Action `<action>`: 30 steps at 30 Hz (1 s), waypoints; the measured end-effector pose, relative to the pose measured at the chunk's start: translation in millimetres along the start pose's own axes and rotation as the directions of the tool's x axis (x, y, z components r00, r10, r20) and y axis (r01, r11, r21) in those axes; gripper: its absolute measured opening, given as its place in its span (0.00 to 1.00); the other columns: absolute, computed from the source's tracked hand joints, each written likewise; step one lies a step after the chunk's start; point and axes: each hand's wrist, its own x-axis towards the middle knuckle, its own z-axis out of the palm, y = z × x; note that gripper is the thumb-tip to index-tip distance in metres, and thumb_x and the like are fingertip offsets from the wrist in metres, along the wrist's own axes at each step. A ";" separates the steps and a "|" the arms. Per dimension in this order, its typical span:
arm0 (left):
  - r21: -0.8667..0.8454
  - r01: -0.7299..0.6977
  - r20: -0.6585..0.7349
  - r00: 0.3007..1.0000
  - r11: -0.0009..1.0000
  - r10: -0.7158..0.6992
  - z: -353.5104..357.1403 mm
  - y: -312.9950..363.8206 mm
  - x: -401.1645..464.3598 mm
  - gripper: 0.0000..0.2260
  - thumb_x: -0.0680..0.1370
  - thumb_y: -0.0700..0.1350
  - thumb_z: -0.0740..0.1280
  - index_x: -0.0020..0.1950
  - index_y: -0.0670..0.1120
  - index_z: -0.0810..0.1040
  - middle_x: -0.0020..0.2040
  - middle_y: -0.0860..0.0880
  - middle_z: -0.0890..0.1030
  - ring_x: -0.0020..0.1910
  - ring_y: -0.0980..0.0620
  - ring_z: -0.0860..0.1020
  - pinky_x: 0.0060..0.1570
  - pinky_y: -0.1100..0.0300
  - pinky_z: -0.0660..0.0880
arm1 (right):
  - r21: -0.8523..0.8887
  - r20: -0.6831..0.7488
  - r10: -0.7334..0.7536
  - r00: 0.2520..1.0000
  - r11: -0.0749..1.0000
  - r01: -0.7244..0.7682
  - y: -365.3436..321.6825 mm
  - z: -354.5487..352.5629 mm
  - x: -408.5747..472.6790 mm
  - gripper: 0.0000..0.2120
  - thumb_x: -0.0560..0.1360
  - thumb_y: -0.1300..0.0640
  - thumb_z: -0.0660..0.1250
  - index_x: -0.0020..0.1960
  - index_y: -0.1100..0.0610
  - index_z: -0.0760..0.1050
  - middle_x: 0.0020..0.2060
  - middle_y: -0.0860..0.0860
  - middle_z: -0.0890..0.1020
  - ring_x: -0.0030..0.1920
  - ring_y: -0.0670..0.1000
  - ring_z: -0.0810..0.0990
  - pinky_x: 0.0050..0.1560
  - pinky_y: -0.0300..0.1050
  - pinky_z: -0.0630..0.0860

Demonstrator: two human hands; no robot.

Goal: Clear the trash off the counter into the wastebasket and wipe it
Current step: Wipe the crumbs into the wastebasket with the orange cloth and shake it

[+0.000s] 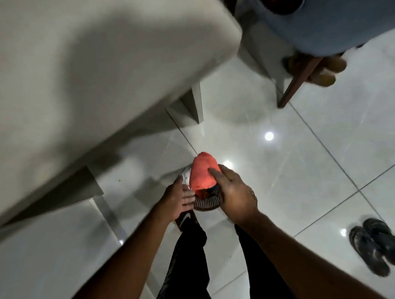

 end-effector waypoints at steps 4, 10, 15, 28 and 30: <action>0.225 -0.404 0.147 0.914 0.887 0.379 13.4 78.7 -140.4 0.25 0.70 0.66 0.67 0.50 0.46 0.84 0.48 0.44 0.87 0.49 0.44 0.86 0.50 0.44 0.83 | 0.058 -0.165 -0.019 0.986 0.998 0.029 -81.5 -70.9 -31.1 0.28 0.70 0.51 0.57 0.66 0.61 0.76 0.65 0.61 0.78 0.62 0.63 0.79 0.59 0.50 0.76; 0.629 -0.764 0.410 0.484 0.145 0.774 28.7 165.3 -324.1 0.08 0.69 0.50 0.68 0.43 0.47 0.77 0.35 0.52 0.79 0.35 0.48 0.77 0.38 0.56 0.74 | 0.156 -0.406 -0.022 0.914 0.983 0.093 -164.7 -139.4 -54.8 0.31 0.77 0.59 0.67 0.77 0.59 0.59 0.75 0.61 0.65 0.74 0.59 0.67 0.69 0.55 0.71; 0.521 -0.844 0.620 0.272 -0.127 0.736 36.3 228.8 -431.3 0.05 0.71 0.46 0.69 0.46 0.52 0.81 0.37 0.56 0.85 0.33 0.60 0.82 0.33 0.62 0.76 | 0.651 -0.371 0.181 0.911 0.750 0.116 -199.3 -198.1 -36.5 0.56 0.66 0.35 0.72 0.79 0.50 0.42 0.80 0.48 0.51 0.78 0.46 0.54 0.74 0.48 0.59; 0.579 -0.784 0.434 0.065 -0.224 0.898 152.6 484.7 -458.5 0.20 0.73 0.45 0.75 0.62 0.45 0.75 0.52 0.48 0.80 0.51 0.50 0.79 0.50 0.57 0.77 | 0.953 -0.202 0.202 0.958 -0.186 0.240 -151.1 -401.3 159.3 0.19 0.73 0.66 0.70 0.63 0.62 0.75 0.58 0.62 0.83 0.50 0.56 0.85 0.45 0.53 0.83; 0.629 -0.763 0.344 0.098 -0.152 0.934 172.3 520.9 -426.8 0.22 0.73 0.44 0.74 0.64 0.45 0.70 0.51 0.49 0.76 0.49 0.51 0.77 0.48 0.57 0.76 | 0.971 -0.238 0.288 0.928 0.036 0.238 -137.9 -424.7 195.0 0.18 0.73 0.67 0.70 0.62 0.59 0.74 0.57 0.62 0.83 0.46 0.53 0.85 0.39 0.49 0.83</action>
